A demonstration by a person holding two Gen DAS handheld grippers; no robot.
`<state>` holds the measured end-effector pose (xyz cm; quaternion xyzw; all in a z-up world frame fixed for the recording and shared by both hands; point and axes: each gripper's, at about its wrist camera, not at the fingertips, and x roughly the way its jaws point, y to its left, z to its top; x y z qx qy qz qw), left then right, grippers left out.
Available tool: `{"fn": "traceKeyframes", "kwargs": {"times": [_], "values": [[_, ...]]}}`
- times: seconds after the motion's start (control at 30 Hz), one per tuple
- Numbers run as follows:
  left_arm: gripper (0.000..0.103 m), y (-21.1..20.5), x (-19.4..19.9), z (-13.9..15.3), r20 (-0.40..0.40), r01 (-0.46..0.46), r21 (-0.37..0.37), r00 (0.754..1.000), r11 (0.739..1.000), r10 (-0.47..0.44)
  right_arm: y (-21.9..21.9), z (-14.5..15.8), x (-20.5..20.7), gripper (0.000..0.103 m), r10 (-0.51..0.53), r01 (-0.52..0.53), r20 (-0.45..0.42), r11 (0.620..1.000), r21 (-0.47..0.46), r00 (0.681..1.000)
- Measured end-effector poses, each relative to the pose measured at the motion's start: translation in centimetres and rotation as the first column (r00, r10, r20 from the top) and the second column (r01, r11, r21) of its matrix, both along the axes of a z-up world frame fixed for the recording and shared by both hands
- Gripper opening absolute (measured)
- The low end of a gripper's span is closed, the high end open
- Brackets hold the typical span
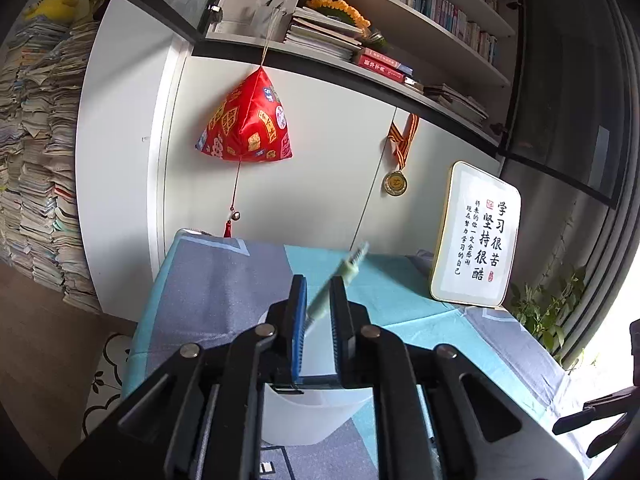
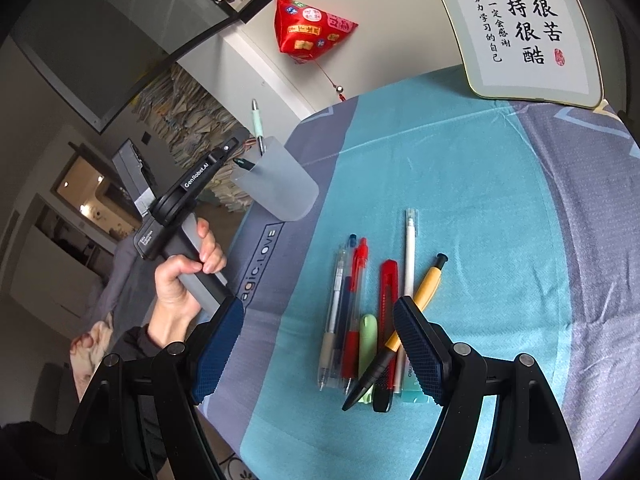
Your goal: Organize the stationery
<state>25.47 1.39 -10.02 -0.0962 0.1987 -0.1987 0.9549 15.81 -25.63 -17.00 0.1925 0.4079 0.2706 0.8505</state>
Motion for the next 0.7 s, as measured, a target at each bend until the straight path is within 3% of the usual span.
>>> {"fn": "traceKeyframes", "kwargs": {"times": [0.07, 0.13, 0.17, 0.2, 0.4, 0.6, 0.7], "values": [[0.019, 0.4, -0.5, 0.3, -0.002, -0.007, -0.007, 1.0, 1.0, 0.007, -0.2, -0.1, 0.0, 0.079, 0.0, 0.0, -0.003, 1.0, 0.008, 1.0], [0.04, 0.9, -1.5, 0.8, -0.009, -0.01, -0.023, 1.0, 1.0, 0.01, -0.4, -0.1, -0.1, 0.079, -0.003, 0.003, -0.003, 1.0, 0.004, 1.0], [0.065, 1.0, -2.0, 1.0, -0.023, -0.009, -0.018, 1.0, 1.0, 0.008, -0.5, -0.1, -0.1, 0.079, -0.005, 0.005, -0.002, 1.0, -0.002, 1.0], [0.078, 1.0, -2.7, 1.1, -0.04, -0.007, -0.001, 0.999, 1.0, 0.007, -0.6, -0.1, 0.0, 0.079, -0.006, 0.006, -0.005, 1.0, -0.011, 1.0], [0.088, -0.8, -7.8, 0.0, -0.078, -0.021, 0.183, 0.996, 0.983, 0.036, -0.5, -1.0, 0.2, 0.079, -0.048, 0.039, -0.05, 0.984, -0.172, 0.998], [0.09, -2.0, -10.1, -2.9, -0.217, 0.002, 0.212, 0.975, 0.977, 0.045, -0.6, -2.2, 0.1, 0.079, -0.076, 0.06, -0.089, 0.984, -0.168, 0.993], [0.09, -2.5, -11.1, -3.6, -0.238, 0.005, 0.212, 0.97, 0.977, 0.047, -0.1, -2.2, 0.4, 0.079, -0.083, 0.066, -0.088, 0.981, -0.182, 0.993]]}}
